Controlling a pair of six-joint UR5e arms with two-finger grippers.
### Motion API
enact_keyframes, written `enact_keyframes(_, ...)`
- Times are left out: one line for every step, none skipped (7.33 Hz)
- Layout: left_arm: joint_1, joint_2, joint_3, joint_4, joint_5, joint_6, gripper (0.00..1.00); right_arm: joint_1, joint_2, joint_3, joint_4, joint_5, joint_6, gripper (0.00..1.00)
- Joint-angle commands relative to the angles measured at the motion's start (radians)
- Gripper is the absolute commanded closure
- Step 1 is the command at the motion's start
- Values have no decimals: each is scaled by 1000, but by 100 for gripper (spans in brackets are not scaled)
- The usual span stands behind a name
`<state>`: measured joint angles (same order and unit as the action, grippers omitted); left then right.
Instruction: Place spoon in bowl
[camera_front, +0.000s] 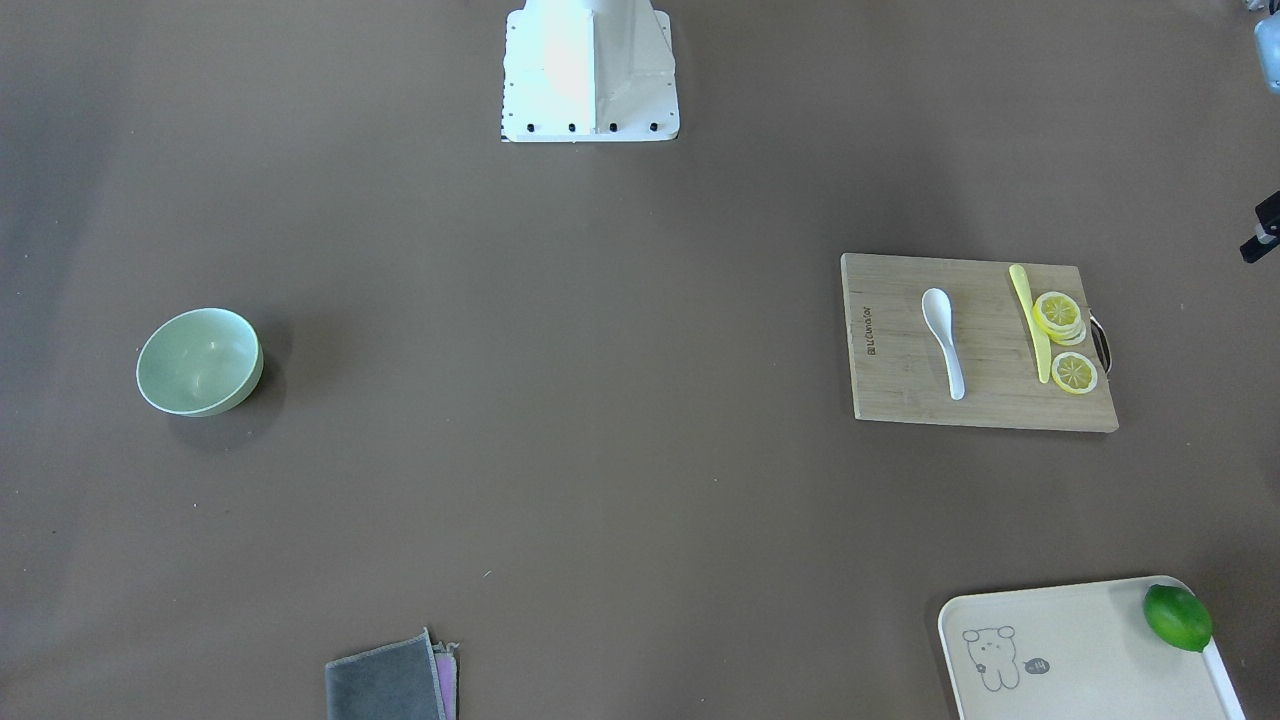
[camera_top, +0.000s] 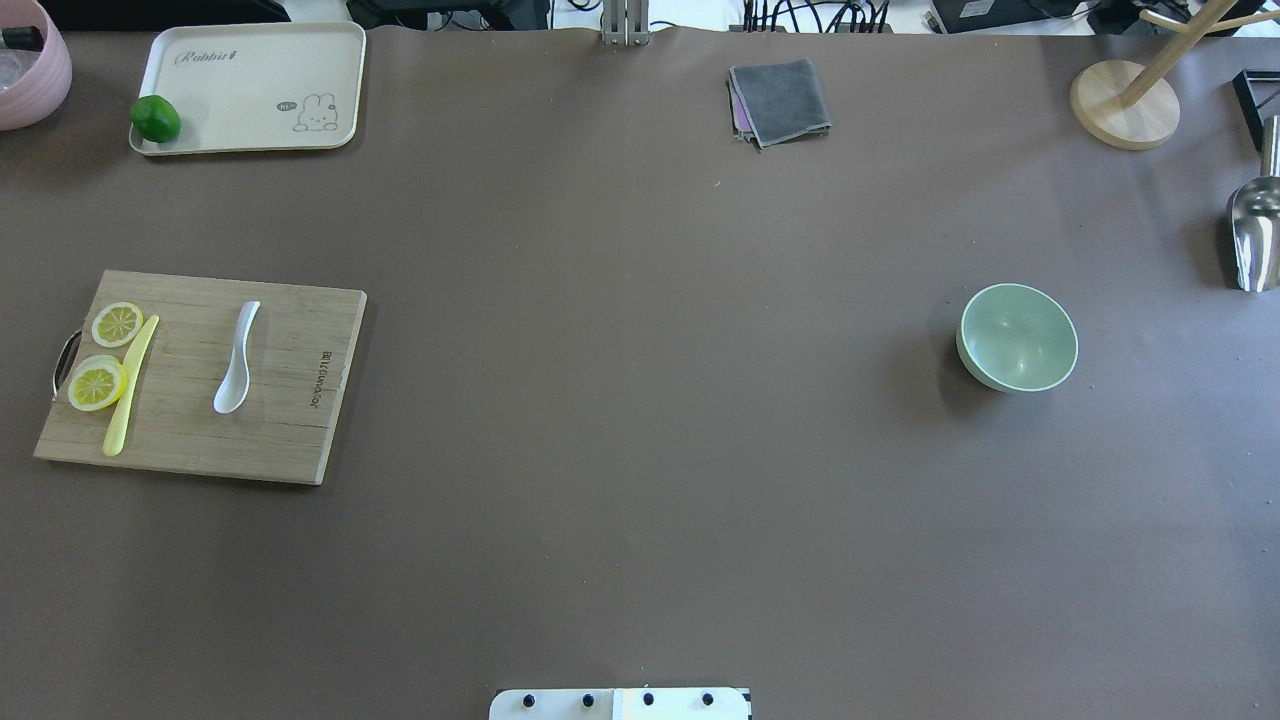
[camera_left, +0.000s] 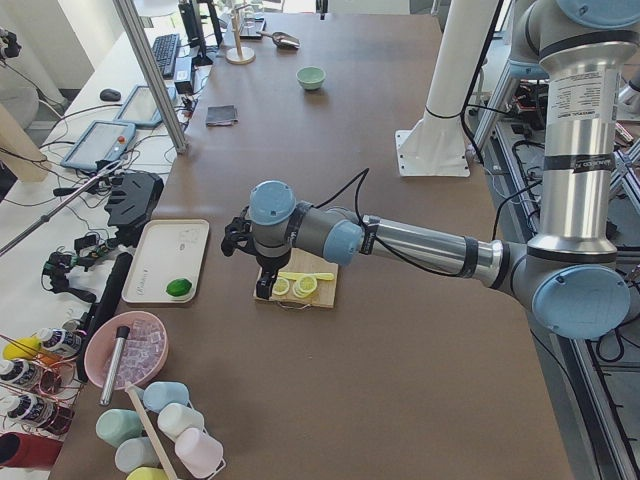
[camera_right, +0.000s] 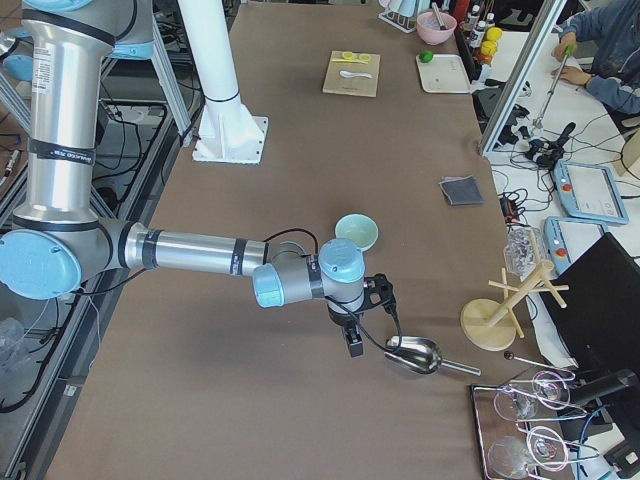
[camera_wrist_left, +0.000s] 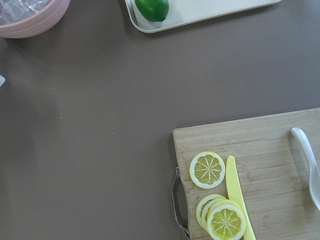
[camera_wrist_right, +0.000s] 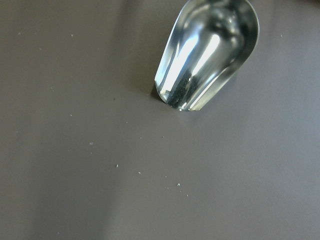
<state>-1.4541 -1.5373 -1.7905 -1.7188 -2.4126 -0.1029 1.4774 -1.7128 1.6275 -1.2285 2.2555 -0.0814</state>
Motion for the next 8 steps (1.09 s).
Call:
enact_keyframes(-2, 17, -36, 7, 0, -7, 2, 0, 22, -5, 26, 9, -1, 0)
enact_keyframes(0, 31, -46, 1, -2, -11, 2, 1, 13, 18, 29, 13, -1, 0)
enact_keyframes(-2, 34, -55, 8, -3, -8, 2, 1, 24, 21, 20, 19, -1, 0)
enact_keyframes(-3, 34, -62, 1, -3, -6, 2, 3, 28, 34, 9, 36, 0, 0)
enact_keyframes(-2, 34, -47, -4, -14, -3, 2, 3, 41, 32, -8, 51, 2, 0)
enact_keyframes(1, 16, -12, -16, -4, 3, 2, 3, 39, 43, -8, 84, 2, 0)
enact_keyframes(6, -6, 12, -30, -10, -10, 2, 3, 38, 45, 1, 84, 3, 0)
enact_keyframes(9, 2, 19, -31, -2, -15, 2, 3, 39, 43, 0, 87, 5, 0)
